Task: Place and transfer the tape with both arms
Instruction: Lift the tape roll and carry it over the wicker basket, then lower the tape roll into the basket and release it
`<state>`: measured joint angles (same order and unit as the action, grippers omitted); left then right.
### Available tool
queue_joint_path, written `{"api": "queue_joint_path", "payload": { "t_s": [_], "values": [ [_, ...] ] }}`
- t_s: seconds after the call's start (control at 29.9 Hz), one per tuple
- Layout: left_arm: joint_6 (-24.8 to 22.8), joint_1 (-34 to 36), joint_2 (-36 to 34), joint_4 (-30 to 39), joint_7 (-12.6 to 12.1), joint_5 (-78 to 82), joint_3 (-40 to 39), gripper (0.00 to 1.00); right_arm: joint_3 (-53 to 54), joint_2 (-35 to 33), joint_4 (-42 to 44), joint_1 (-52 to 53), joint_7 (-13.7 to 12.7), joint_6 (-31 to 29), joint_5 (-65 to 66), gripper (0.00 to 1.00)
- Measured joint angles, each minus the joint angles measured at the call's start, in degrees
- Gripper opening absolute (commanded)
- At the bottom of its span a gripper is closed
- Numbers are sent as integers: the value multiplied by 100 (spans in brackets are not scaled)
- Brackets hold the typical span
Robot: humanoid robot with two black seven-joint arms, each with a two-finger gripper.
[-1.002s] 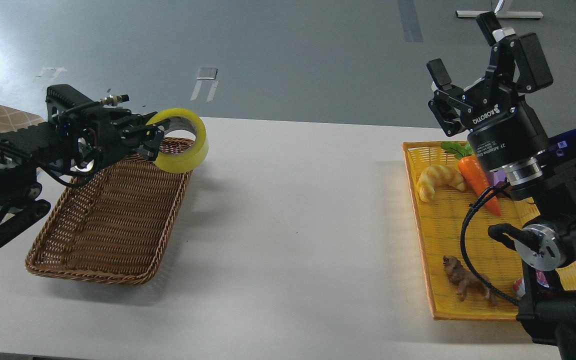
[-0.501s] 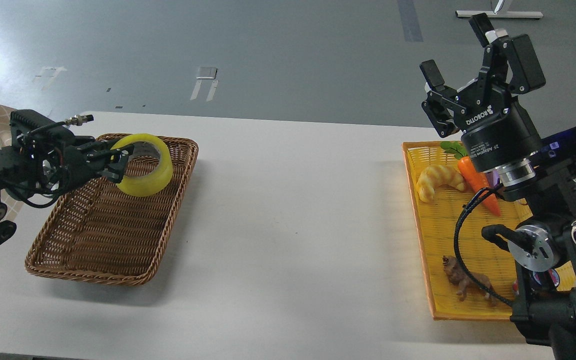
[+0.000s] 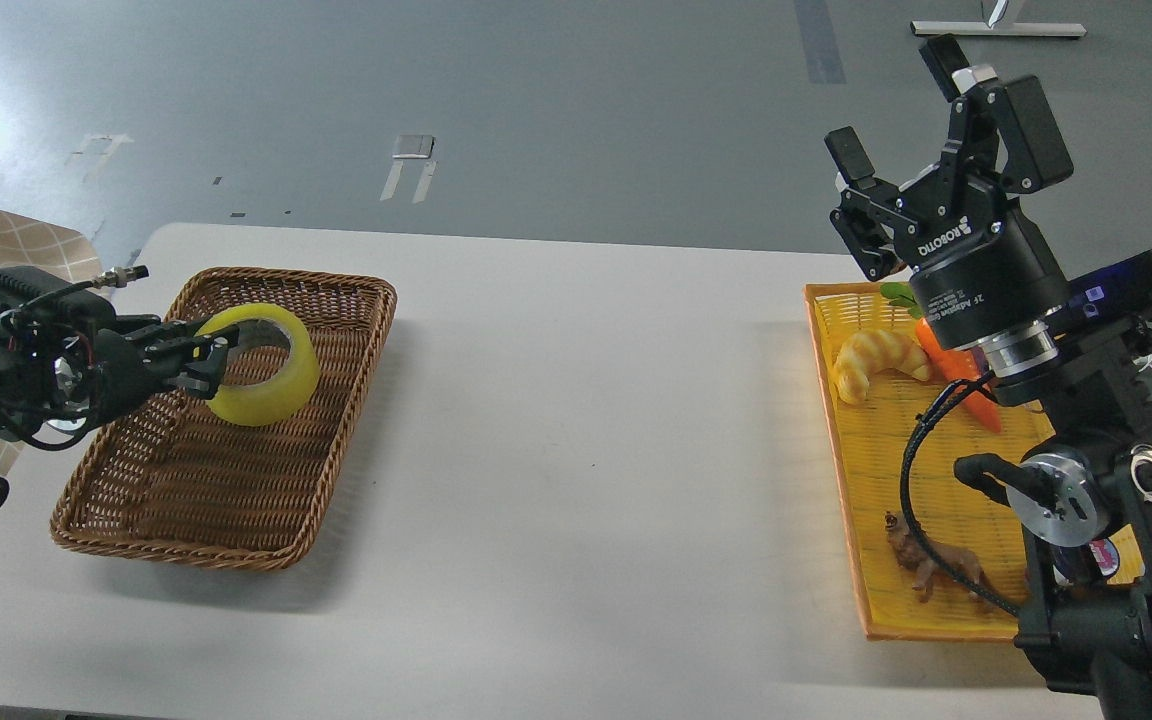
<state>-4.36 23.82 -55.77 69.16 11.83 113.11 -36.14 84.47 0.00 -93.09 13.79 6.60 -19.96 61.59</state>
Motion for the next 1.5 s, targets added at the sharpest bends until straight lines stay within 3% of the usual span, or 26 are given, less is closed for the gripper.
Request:
{"api": "queue_joint_path", "payload": {
  "t_s": [0.23, 0.4, 0.57, 0.77, 0.84, 1.04, 1.27, 1.34, 1.5],
  "values": [
    [294, -77, 45, -342, 10, -55, 8, 28, -9, 0, 2, -24, -5, 0, 2, 100],
    [366, -99, 56, -424, 204, -284, 19, 29, -10, 0, 2, -32, -9, 0, 9, 100],
    [375, -156, 67, -431, 245, -317, 20, 31, -10, 0, 2, -34, -9, 0, 11, 100],
    [386, -174, 99, -505, 247, -338, 20, 46, -10, 0, -4, -42, -9, 1, 11, 100],
    [390, -175, 106, -571, 242, -342, 19, 58, -10, 0, -6, -43, -9, 1, 11, 100],
    [565, -176, 110, -647, 244, -342, 19, 64, -10, 0, -8, -47, -9, 1, 11, 100],
    [818, -142, 117, -620, 263, -626, -68, 80, -18, 0, -8, -52, -9, 1, 11, 100],
    [934, -111, 118, -555, 366, -942, -77, 83, -19, 0, -8, -52, -9, 1, 11, 100],
    [1012, -25, 190, -318, 918, -1837, -90, 97, -19, -27, -8, -52, -9, 1, 11, 100]
  ]
}}
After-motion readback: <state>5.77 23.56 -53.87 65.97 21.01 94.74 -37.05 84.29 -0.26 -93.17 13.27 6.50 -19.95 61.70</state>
